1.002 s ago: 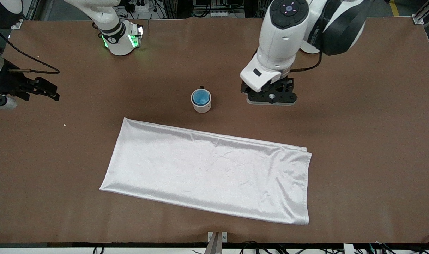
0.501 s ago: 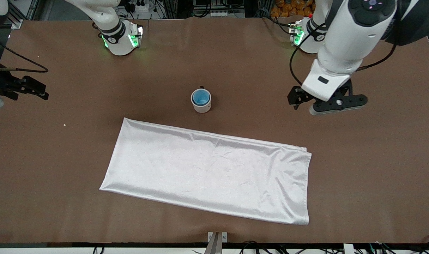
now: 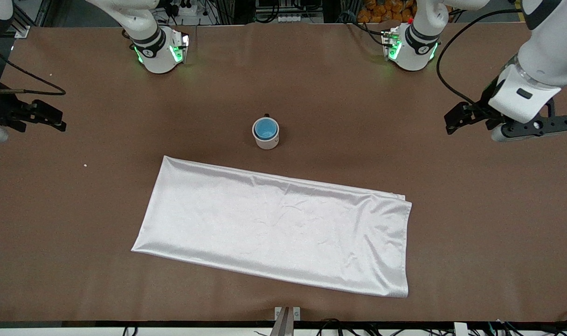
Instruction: Place blue cup into white mug on table
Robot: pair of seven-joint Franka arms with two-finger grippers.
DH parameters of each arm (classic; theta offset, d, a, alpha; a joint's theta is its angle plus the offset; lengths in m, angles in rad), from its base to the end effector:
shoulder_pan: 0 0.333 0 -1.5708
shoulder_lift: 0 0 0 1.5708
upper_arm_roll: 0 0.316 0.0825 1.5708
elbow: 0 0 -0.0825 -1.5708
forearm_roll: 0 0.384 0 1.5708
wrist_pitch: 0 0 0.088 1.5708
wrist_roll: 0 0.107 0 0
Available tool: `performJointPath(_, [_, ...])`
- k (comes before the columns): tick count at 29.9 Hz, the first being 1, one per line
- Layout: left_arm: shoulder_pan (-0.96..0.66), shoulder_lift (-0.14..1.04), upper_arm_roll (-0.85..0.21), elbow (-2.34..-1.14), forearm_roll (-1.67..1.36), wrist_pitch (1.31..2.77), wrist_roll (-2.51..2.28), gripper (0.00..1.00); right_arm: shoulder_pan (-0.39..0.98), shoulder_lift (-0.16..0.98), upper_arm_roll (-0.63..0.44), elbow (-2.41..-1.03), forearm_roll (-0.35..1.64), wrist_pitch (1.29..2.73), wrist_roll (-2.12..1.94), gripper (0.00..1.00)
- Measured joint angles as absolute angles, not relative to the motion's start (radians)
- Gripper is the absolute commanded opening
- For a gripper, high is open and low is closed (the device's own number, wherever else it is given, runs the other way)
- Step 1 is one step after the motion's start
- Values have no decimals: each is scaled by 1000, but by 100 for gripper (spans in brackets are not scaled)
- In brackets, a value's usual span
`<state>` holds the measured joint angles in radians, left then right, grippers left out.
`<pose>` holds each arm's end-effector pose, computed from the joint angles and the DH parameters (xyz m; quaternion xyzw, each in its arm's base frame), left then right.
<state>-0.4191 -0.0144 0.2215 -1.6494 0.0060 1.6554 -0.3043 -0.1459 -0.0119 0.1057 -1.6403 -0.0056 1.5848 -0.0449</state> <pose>0.5462 -0.1079 0.6025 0.9985 0.0531 0.0101 0.0011 0.5497 -0.0224 0.5994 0.9998 0.0024 -0.0220 0.0025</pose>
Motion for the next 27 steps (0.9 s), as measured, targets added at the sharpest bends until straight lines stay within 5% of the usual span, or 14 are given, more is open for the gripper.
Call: performJointPath(27, [-217, -66, 98, -1620, 7, 1625, -295, 100, -143, -3, 106, -1640, 39, 1531, -46, 100])
